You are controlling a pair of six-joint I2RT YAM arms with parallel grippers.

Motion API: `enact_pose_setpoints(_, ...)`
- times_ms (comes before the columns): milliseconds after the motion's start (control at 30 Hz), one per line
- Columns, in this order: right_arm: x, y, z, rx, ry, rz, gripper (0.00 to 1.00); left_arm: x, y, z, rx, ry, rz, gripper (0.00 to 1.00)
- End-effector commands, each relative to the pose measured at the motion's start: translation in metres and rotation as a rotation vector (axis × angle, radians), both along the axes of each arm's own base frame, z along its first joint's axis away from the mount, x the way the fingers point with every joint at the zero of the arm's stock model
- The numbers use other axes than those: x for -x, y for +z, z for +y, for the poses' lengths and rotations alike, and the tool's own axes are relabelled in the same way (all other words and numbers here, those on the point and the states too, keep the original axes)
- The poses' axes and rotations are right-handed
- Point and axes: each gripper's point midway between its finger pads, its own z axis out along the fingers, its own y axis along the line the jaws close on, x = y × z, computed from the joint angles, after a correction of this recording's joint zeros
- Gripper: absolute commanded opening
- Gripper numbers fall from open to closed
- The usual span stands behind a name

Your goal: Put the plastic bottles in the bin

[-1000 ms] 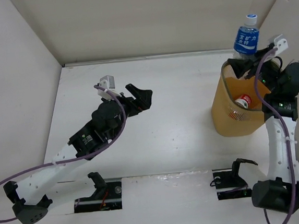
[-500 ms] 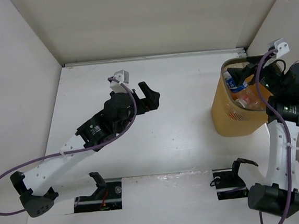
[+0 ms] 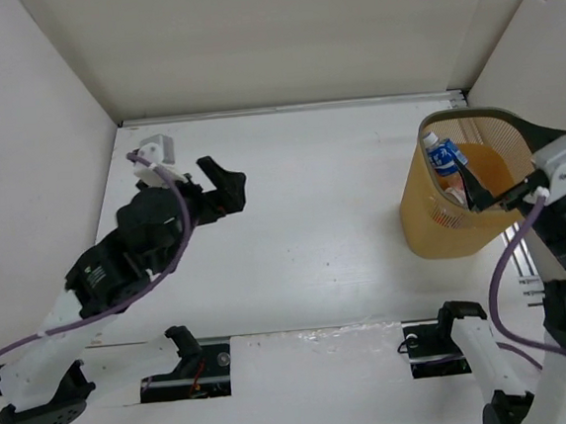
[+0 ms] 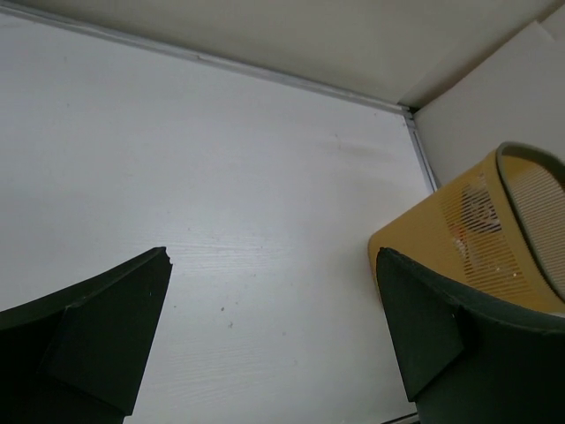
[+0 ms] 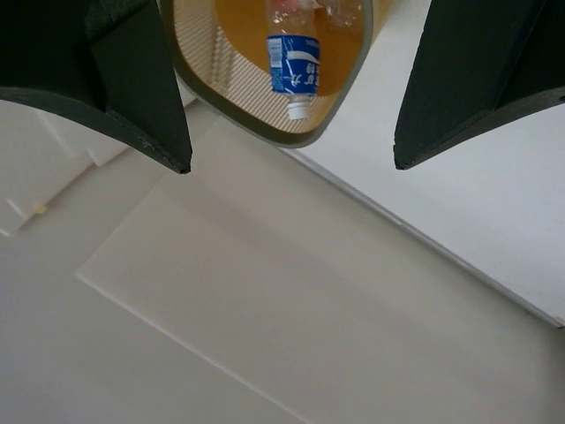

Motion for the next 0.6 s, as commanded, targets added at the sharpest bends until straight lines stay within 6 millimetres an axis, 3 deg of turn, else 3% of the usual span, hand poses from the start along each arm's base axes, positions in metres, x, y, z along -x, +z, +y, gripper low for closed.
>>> enact_pose_setpoints(0, 0.025, -0.004, -0.02, 0.027, -0.136, 0.011, 1.0, 0.019, 0.032, 0.056, 0.012, 0.095, -0.067, 1.0)
enact_pose_setpoints(200, 0.055, -0.01, -0.032, 0.0, -0.205, 0.019, 1.0, 0.043, 0.064, 0.095, 0.085, 0.106, -0.125, 1.0)
enact_pose_setpoints(433, 0.086, -0.003, -0.047, -0.032, -0.27, -0.018, 1.0, 0.06, 0.077, 0.122, 0.138, 0.116, -0.176, 1.0)
enact_pose_setpoints(567, 0.089, -0.003, -0.047, -0.035, -0.26, -0.016, 1.0, 0.066, 0.079, 0.131, 0.142, 0.127, -0.181, 1.0)
